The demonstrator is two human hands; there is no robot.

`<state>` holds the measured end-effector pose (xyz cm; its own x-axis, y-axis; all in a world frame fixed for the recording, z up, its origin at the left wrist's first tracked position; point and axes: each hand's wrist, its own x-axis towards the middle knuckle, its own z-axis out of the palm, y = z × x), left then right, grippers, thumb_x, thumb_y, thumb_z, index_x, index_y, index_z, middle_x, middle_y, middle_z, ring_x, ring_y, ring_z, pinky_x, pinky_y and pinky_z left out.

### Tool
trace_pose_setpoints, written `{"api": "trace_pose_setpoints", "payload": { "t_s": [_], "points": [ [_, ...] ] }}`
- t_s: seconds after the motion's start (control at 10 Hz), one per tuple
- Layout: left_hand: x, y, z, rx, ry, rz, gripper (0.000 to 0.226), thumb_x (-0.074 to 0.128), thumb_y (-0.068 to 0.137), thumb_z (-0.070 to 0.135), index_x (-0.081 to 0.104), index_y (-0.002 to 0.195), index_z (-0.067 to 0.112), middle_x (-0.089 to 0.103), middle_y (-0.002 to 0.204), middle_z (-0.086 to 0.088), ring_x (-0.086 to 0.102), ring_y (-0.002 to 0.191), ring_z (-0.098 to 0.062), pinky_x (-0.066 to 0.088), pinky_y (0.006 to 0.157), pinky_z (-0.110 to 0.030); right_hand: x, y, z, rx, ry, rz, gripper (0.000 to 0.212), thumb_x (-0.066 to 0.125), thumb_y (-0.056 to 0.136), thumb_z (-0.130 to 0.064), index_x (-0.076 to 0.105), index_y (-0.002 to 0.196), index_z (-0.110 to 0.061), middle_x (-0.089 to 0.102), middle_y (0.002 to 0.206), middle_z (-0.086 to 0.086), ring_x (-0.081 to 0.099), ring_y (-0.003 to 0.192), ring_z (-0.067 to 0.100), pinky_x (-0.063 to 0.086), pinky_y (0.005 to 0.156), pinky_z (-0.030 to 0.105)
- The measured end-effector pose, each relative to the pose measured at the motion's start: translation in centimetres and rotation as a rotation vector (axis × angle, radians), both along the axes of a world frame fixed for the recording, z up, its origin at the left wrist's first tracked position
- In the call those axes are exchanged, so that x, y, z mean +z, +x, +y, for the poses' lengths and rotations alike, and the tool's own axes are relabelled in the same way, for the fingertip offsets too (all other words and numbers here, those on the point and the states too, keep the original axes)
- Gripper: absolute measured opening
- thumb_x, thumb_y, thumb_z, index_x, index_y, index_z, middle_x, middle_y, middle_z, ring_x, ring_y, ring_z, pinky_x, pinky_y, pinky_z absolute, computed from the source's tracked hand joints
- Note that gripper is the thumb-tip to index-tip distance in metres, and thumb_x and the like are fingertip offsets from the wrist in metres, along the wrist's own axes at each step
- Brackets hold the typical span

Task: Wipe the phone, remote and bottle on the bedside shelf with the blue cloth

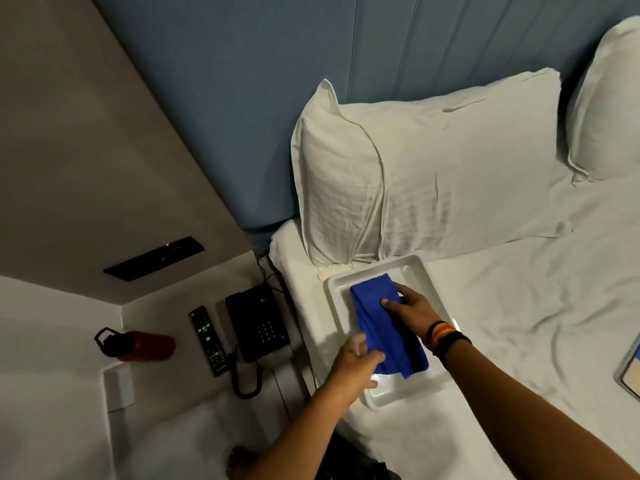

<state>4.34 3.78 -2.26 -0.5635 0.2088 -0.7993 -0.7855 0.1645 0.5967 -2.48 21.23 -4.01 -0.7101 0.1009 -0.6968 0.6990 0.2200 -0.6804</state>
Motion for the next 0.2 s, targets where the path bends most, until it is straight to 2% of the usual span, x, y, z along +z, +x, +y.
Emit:
{"api": "trace_pose_setpoints", "payload": {
  "t_s": [0.1,0.2],
  "points": [
    [-0.5,-0.5,-1.7,-0.046,-0.216,0.225,0.055,0.059,0.104,0.014,0.047,0.157,0.025,0.058,0.156,-0.001,0.060,0.137,-0.020,0.053,0.104,-0.029,-1.8,0.7,-0.5,0.046,0.145,-0.038,0.070,0.065,0.096,-0.025,0.032,0.157,-0.017,0.053,0.149,0.010,0.052,0.134,0.033,0.038,0.116,0.046],
    [1.0,-2.2,-5.7,-0.046,-0.428,0.524,0.056,0.062,0.104,0.018,0.048,0.158,0.023,0.055,0.161,-0.009,0.054,0.145,-0.025,0.046,0.120,-0.041,-2.1,2.9,-1.5,-0.060,0.258,0.040,0.062,0.062,0.098,-0.024,0.037,0.154,-0.014,0.050,0.153,0.014,0.052,0.135,0.033,0.039,0.115,0.045]
  ]
}}
